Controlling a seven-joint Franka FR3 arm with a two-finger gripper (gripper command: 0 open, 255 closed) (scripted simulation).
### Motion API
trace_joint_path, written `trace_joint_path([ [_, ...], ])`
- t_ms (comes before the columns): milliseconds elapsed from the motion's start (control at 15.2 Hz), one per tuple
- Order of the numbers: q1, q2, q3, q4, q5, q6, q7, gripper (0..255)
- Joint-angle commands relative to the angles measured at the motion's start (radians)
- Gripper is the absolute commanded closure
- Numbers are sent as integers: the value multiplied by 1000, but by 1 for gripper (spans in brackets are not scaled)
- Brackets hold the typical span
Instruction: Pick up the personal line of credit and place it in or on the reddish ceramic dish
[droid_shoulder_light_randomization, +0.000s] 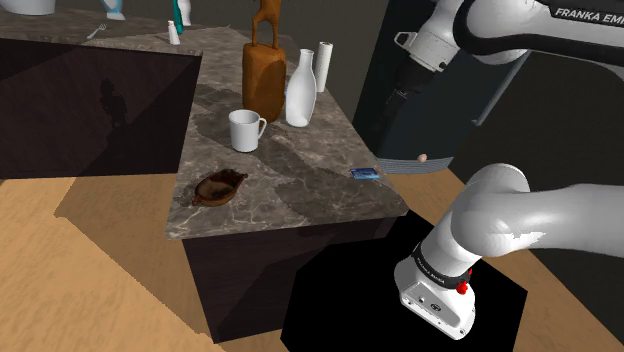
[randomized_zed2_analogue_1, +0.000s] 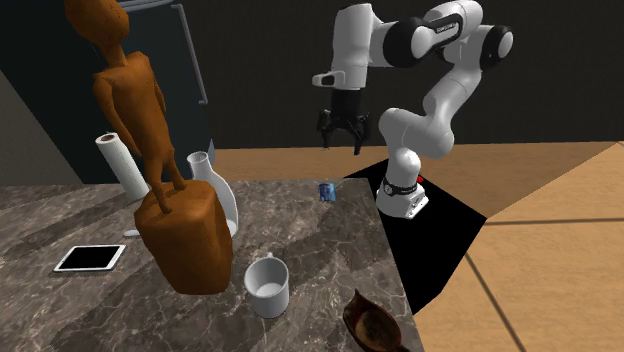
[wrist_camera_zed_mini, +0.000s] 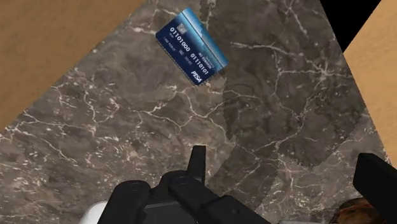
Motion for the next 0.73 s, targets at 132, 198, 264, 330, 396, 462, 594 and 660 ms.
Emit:
trace_joint_path([
  [132, 16, -95, -192, -168, -72, 131, -300, 0],
  [198, 19, -101, -249, -197, -94, 163, -377, 0],
  [264, 22, -99, -308, -221, -116, 196, -457, 0],
  [330, 29, -90, -371, -240, -138, 230, -539, 0],
  [396, 39, -73, -437, -255, -161, 266, -622, 0],
  [462, 55, -50, -505, -264, -181, 302, -707, 0],
  [594, 111, 13, -649, -265, -216, 375, -879, 0],
  [660, 121, 21, -668, -264, -221, 384, -899, 0],
])
